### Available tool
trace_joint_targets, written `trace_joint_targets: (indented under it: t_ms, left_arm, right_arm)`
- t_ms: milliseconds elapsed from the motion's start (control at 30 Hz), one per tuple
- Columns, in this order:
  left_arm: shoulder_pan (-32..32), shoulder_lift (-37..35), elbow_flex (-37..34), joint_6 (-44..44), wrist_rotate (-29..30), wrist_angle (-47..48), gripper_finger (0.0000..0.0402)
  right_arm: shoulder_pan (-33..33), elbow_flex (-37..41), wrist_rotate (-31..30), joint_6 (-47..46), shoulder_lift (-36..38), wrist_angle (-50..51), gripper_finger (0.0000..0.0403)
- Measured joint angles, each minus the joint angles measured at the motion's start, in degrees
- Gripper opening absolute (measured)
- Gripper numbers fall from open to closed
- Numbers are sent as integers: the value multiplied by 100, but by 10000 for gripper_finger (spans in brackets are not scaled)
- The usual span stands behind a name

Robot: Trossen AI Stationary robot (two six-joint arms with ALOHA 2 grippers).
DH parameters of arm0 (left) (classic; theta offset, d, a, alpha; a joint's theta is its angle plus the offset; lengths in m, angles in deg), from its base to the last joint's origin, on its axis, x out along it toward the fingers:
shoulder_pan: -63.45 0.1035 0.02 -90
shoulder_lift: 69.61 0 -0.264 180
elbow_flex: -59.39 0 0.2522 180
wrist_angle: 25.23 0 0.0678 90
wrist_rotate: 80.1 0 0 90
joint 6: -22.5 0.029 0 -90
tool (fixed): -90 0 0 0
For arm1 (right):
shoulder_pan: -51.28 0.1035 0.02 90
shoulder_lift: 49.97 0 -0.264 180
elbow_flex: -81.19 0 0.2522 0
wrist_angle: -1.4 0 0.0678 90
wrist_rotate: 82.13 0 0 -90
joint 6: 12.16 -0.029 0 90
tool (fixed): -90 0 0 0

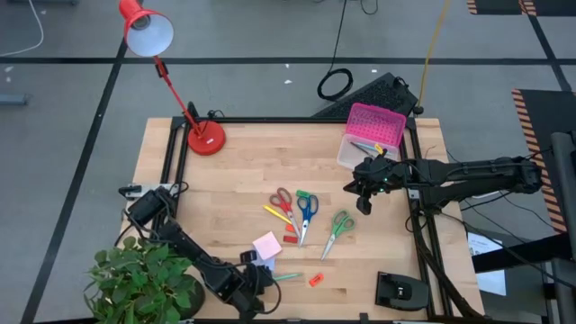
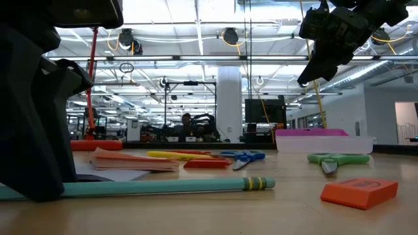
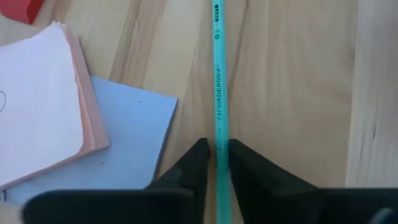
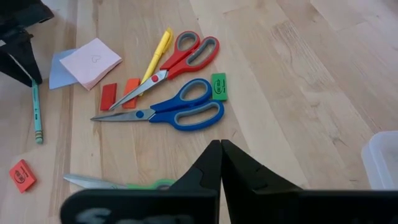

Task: Pack school essentials
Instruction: Put the light blue pencil into the supply box

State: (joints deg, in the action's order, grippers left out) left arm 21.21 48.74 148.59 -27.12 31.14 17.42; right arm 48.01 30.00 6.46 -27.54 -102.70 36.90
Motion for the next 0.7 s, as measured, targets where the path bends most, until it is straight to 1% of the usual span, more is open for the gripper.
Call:
trace_joint_targets:
  t_ms: [133,233,333,500,567,633,700]
  left_arm:
    - [2,0,-2,89,21,13,121]
    - [0,6,-7,63,140,17,126]
    - [0,7,-7,94,113,14,105]
    - [-11,9,-5,108,25,-29,35]
    - [-28,9,-4,154,38,-25,15]
    - [-28,7,-4,154,41,-23,11]
    - [-28,7,-7,152,41,-53,18]
  right_arm:
    - [0,0,0,0,0,0,0]
    - [0,0,0,0,0,1,0]
    - [0,0,0,0,0,0,0]
    - [0,0,9,0,0,0,0]
    - [0,0,11,0,0,0,0]
    - [0,0,14,0,0,0,0]
    - [0,0,17,-22,0,0,0]
